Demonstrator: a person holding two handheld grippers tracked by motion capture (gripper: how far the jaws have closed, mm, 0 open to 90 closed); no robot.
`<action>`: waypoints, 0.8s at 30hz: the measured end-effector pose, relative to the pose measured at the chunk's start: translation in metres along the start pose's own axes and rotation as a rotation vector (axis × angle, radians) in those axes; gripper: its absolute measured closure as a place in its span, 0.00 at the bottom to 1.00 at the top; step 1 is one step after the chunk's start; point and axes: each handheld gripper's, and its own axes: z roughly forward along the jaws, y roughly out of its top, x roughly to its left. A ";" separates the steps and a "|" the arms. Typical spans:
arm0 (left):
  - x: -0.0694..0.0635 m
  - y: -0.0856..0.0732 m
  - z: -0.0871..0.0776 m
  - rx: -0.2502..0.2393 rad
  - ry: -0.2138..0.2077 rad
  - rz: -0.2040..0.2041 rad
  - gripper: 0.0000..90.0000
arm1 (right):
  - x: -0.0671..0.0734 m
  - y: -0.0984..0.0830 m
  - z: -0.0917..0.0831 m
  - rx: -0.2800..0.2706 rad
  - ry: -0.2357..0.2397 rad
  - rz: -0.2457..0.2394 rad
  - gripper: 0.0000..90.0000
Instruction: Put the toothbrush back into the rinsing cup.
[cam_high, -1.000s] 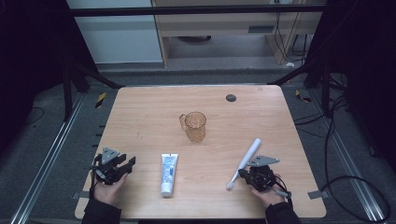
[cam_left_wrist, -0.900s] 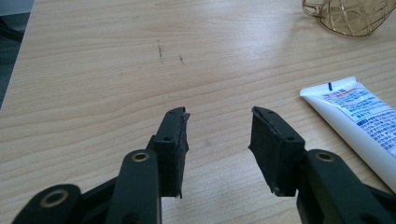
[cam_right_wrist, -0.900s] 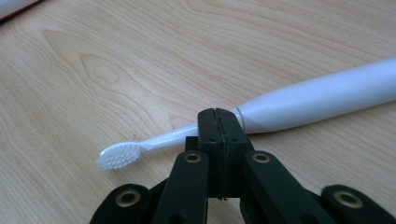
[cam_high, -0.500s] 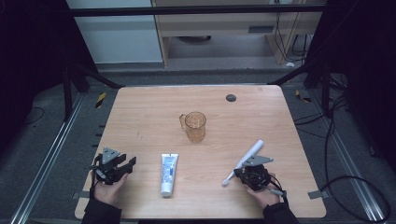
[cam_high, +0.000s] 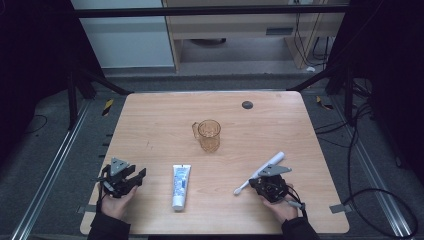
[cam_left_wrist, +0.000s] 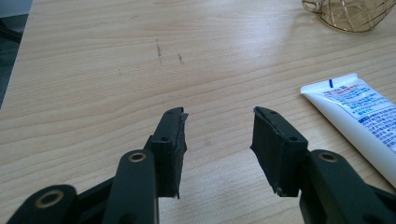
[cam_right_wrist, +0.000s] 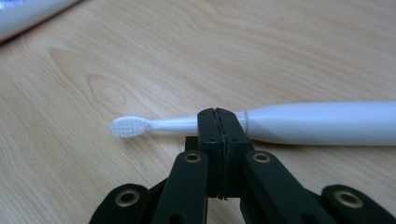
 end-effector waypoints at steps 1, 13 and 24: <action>0.000 0.000 0.000 0.000 0.000 0.000 0.59 | -0.001 0.001 -0.003 -0.011 -0.002 0.007 1.00; 0.000 0.001 0.001 0.005 0.004 0.002 0.58 | -0.045 0.011 -0.025 -0.115 -0.146 0.094 1.00; 0.001 0.001 0.002 0.006 0.006 0.000 0.58 | -0.079 0.022 -0.019 -0.134 -0.218 0.132 1.00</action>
